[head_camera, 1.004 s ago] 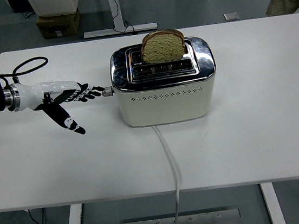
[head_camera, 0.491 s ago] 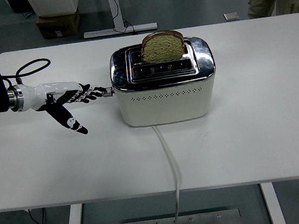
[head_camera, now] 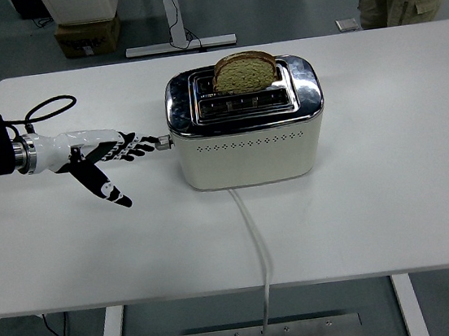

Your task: Press down toaster

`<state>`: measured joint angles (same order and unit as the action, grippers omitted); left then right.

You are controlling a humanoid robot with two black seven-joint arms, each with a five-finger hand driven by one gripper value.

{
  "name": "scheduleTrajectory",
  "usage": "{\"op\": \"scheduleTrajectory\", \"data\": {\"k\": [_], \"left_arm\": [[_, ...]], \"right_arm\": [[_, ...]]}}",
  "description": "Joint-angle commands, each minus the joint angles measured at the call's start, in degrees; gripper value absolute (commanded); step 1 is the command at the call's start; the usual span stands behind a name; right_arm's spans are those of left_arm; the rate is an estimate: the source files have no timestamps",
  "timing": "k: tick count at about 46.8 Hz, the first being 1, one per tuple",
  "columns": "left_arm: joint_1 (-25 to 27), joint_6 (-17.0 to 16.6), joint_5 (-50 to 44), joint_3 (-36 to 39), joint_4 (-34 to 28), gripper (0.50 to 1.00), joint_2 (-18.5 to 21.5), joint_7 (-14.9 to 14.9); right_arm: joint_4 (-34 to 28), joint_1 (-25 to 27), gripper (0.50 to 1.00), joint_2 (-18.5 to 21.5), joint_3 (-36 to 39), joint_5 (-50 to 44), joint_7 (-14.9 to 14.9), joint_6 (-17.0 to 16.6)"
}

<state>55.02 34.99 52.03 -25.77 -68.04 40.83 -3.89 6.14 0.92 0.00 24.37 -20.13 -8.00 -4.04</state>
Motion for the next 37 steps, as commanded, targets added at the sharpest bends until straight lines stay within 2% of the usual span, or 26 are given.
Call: {"op": "scheduleTrajectory", "data": {"k": [1, 13, 37], "left_arm": [[-0.09, 0.01, -0.17, 0.02, 0.18, 1.0, -0.04, 0.03], [-0.26, 0.01, -0.17, 0.02, 3.26, 1.0, -2.07, 0.03], [-1.14, 0.01, -0.17, 0.02, 3.87, 1.0, -3.56, 0.03]], "right_arm": [[0.01, 0.05, 1.0, 0.0, -0.02, 0.0, 0.0, 0.0], [0.01, 0.05, 1.0, 0.0, 0.06, 0.0, 0.0, 0.0], [0.01, 0.14, 1.0, 0.0, 0.06, 0.0, 0.0, 0.0]]}}
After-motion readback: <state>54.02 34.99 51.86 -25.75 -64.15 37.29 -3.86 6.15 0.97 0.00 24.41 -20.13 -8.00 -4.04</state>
